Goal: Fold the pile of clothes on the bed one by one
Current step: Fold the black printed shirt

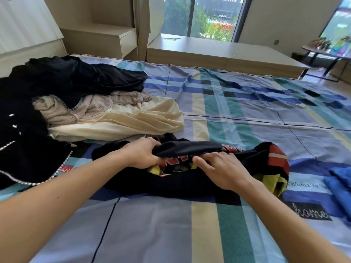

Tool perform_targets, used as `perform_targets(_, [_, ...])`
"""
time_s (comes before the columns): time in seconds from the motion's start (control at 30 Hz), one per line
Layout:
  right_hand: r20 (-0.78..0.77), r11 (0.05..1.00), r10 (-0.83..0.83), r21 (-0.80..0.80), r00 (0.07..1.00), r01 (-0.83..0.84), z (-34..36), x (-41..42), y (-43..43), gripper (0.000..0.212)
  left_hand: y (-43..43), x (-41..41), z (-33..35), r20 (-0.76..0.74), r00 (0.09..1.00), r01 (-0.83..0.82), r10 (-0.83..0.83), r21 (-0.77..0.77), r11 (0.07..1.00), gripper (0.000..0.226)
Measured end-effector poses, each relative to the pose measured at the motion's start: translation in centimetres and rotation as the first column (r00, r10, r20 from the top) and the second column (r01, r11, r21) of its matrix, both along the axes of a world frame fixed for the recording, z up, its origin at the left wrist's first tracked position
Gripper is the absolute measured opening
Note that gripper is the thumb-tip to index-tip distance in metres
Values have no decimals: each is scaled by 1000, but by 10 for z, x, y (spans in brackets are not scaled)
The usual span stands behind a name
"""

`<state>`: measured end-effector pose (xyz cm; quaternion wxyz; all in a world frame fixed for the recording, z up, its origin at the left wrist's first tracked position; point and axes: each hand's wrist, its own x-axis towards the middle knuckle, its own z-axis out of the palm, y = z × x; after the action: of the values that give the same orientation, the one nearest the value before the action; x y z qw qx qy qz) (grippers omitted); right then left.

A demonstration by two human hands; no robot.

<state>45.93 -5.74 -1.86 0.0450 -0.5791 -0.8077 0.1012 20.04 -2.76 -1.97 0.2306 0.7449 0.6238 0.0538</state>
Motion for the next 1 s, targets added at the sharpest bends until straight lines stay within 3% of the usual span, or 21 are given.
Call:
perform_targets(0.03, [20,1000,-24,11,1000,24,-1,-2,-1,54,-1,3,2,105,994,-28,31,-28,999,25])
perform_targets(0.07, [48,998,-51,38,998,49,-3,-3,-1,58,-1,6,5,231,970,-61,78,-81,995,20])
perform_targets(0.2, [58,973,-164,171,985,152,-8,-9,-1,59,-11,14,31,659,697,-91,283,-310,946,27])
perform_targets(0.3, [21,948,-177,273,984,165,-7,-15,-5,81,-17,16,49,777,411,-25,477,-513,858,32])
perform_targets(0.37, [-29,936,-171,307,985,172,-4,-18,-6,87,-20,17,56,811,253,46,527,-554,831,36])
perform_targets(0.43, [-72,926,-167,331,983,182,-2,-18,-6,80,-25,18,61,833,159,98,530,-547,831,33])
perform_targets(0.5, [-136,926,-151,327,979,188,1,-16,-5,59,-29,19,66,850,99,115,518,-527,842,30])
perform_targets(0.63, [-457,991,-8,118,889,69,22,-5,-5,12,-25,15,77,879,-3,70,477,-476,877,30])
perform_targets(0.77, [-588,999,31,48,808,-3,47,23,-4,17,-12,-5,81,855,113,-84,506,-500,862,32])
perform_targets(0.87, [-808,999,-36,-8,588,49,58,40,-5,27,-2,-24,66,792,281,-290,542,-468,835,24])
perform_targets(0.93, [-898,995,-100,-91,428,40,61,43,-7,31,4,-33,51,686,510,-526,519,-229,819,33])
perform_targets(1.0, [-900,993,-115,-98,420,62,61,43,-7,36,-1,-28,46,544,725,-589,422,174,789,27])
